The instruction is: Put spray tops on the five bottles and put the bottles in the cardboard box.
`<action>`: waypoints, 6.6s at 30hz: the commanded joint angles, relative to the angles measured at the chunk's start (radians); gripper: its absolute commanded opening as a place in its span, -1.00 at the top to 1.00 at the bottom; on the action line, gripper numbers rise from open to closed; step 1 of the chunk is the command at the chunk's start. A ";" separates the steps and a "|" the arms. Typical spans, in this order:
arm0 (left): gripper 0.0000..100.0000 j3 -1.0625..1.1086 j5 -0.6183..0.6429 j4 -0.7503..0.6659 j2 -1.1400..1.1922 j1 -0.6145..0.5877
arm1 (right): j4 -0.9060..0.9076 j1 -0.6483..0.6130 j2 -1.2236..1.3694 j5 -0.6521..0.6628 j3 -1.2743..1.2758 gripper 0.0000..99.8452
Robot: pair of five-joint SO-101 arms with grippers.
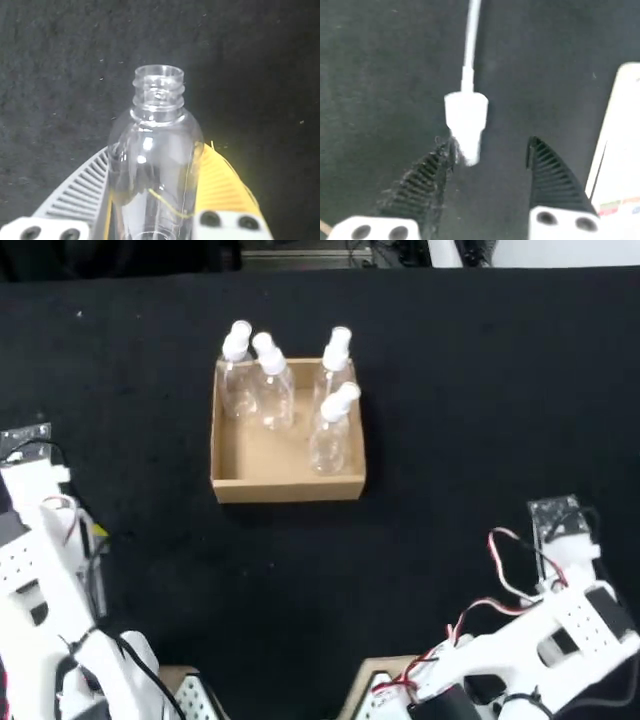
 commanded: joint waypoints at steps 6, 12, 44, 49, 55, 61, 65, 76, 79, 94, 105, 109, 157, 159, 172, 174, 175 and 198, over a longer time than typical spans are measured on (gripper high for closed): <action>0.94 0.125 0.167 -0.018 -0.241 0.145 | -0.028 0.086 0.125 -0.080 -0.214 0.59; 0.94 0.186 0.169 -0.040 -0.377 0.156 | -0.086 0.083 0.449 -0.012 -0.338 0.65; 0.94 0.246 0.170 -0.095 -0.374 0.157 | 0.442 -0.477 -0.008 -0.195 -0.255 0.65; 0.94 0.245 0.170 -0.095 -0.376 0.157 | 0.652 -0.597 -0.016 -0.325 -0.314 0.52; 0.94 0.245 0.170 -0.095 -0.374 0.157 | 0.456 -0.704 -0.018 -0.454 -0.159 0.50; 0.94 0.246 0.170 -0.112 -0.374 0.157 | 0.310 -0.720 -0.018 -0.450 -0.036 0.50; 0.94 0.246 0.170 -0.115 -0.374 0.157 | 0.276 -0.709 -0.018 -0.450 -0.030 0.50; 0.94 0.254 0.170 -0.117 -0.374 0.157 | 0.560 -0.663 -0.013 -0.509 -0.328 0.50; 0.94 0.254 0.170 -0.117 -0.374 0.157 | 0.571 -0.776 -0.013 -0.532 -0.323 0.50; 0.94 0.262 0.170 -0.117 -0.379 0.157 | 0.245 -0.747 -0.010 -0.377 0.041 0.50; 0.94 0.260 0.170 -0.117 -0.382 0.159 | 0.057 -0.308 -0.012 -0.081 0.004 0.50; 0.94 0.262 0.169 -0.117 -0.382 0.159 | -0.040 -0.299 -0.012 -0.135 0.002 0.50; 0.94 0.263 0.169 -0.114 -0.384 0.222 | 0.014 -0.351 -0.012 -0.362 -0.082 0.64; 0.94 0.263 0.169 -0.114 -0.384 0.222 | 0.236 -0.384 -0.012 -0.413 -0.214 0.63; 0.94 0.263 0.169 -0.109 -0.382 0.220 | 0.308 -1.022 -0.010 -0.517 -0.179 0.64; 0.94 0.263 0.169 -0.109 -0.381 0.220 | 0.261 -1.030 -0.010 -0.500 -0.127 0.64; 0.94 0.263 0.169 -0.109 -0.381 0.220 | 0.238 -1.026 -0.010 -0.470 -0.099 0.64; 0.94 0.263 0.169 -0.107 -0.382 0.222 | -0.005 -0.279 -0.010 -0.287 -0.081 0.64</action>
